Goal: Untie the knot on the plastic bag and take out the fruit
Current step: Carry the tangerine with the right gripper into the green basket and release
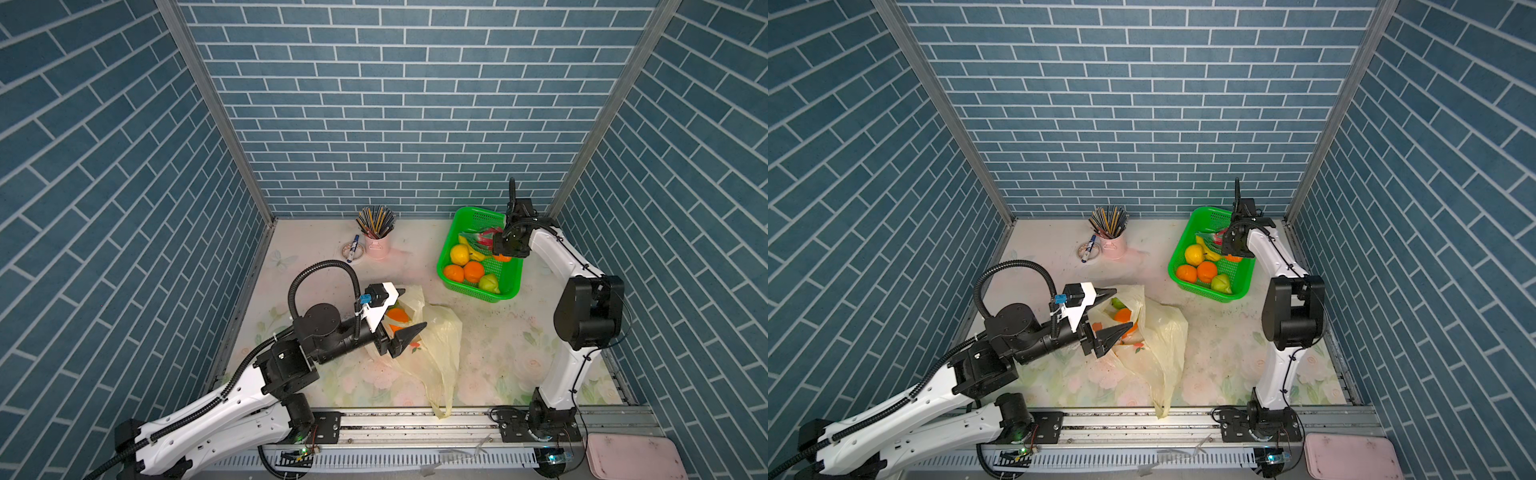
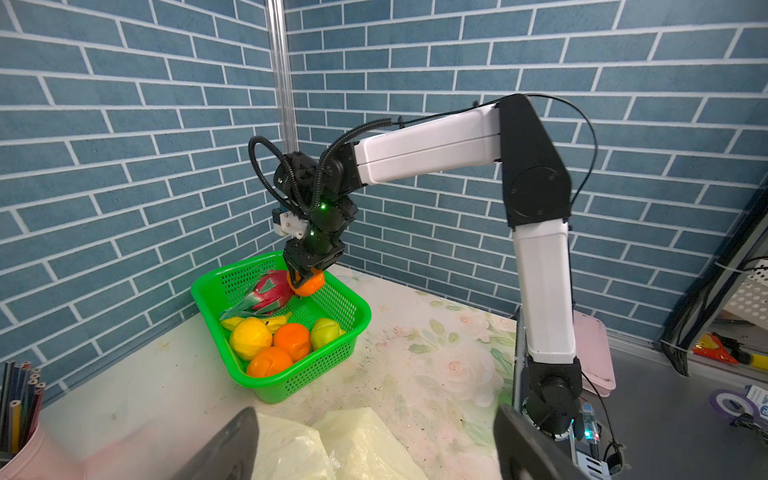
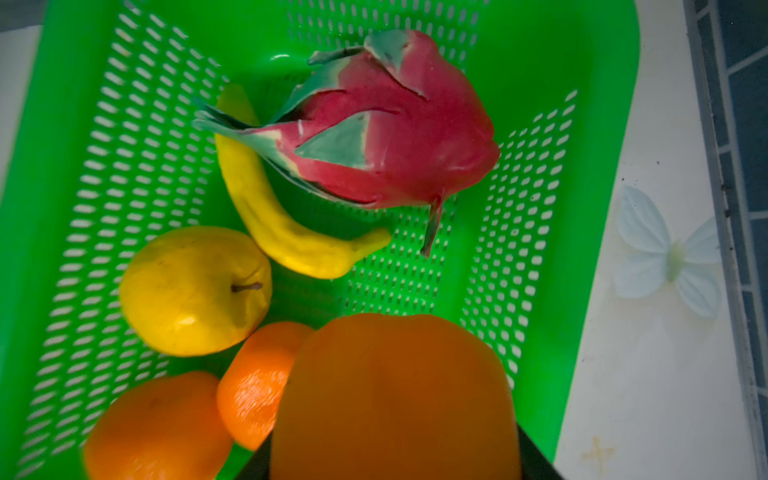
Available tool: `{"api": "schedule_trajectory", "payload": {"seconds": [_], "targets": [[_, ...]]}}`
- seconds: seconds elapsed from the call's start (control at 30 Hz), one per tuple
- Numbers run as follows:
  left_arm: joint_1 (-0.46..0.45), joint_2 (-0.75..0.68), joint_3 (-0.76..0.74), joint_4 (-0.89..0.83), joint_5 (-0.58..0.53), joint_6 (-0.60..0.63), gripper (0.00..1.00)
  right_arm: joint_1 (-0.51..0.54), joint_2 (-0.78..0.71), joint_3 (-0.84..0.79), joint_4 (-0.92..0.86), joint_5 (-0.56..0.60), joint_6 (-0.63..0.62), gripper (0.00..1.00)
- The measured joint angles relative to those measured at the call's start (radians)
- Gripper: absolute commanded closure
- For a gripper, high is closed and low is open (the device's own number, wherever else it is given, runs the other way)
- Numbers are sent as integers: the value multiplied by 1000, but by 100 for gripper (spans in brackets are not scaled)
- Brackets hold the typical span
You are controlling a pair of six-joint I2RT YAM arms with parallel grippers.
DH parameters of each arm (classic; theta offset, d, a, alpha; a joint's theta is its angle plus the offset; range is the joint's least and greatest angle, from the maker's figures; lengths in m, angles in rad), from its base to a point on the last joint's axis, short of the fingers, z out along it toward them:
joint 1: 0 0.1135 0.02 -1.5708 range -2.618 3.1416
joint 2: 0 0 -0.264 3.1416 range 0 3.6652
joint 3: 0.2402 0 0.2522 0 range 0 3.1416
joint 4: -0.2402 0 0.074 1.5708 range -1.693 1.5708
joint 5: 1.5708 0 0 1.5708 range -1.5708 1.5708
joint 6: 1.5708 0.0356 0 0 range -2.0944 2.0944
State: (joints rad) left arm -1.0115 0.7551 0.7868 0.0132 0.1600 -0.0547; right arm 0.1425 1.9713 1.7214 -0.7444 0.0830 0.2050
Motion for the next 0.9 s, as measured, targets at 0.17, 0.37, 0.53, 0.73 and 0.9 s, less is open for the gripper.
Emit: {"api": "schedule_trajectory", "payload": {"seconds": [0.17,0.37,0.53,0.73,0.9], "targets": [[0,-9,0,-12,0,-8,11,-2,164,151,-58,56,-19,52],[0,-30,0,-26,-8,-10,12,-3,284,248,-103,92,-19,50],[0,-31,0,-39,-10,-10,12,-3,328,262,-116,100,-16,34],[0,-25,0,-45,-9,-9,12,8,336,262,-117,89,-2,15],[0,-18,0,-47,-9,-10,11,24,317,262,-121,93,0,11]]}}
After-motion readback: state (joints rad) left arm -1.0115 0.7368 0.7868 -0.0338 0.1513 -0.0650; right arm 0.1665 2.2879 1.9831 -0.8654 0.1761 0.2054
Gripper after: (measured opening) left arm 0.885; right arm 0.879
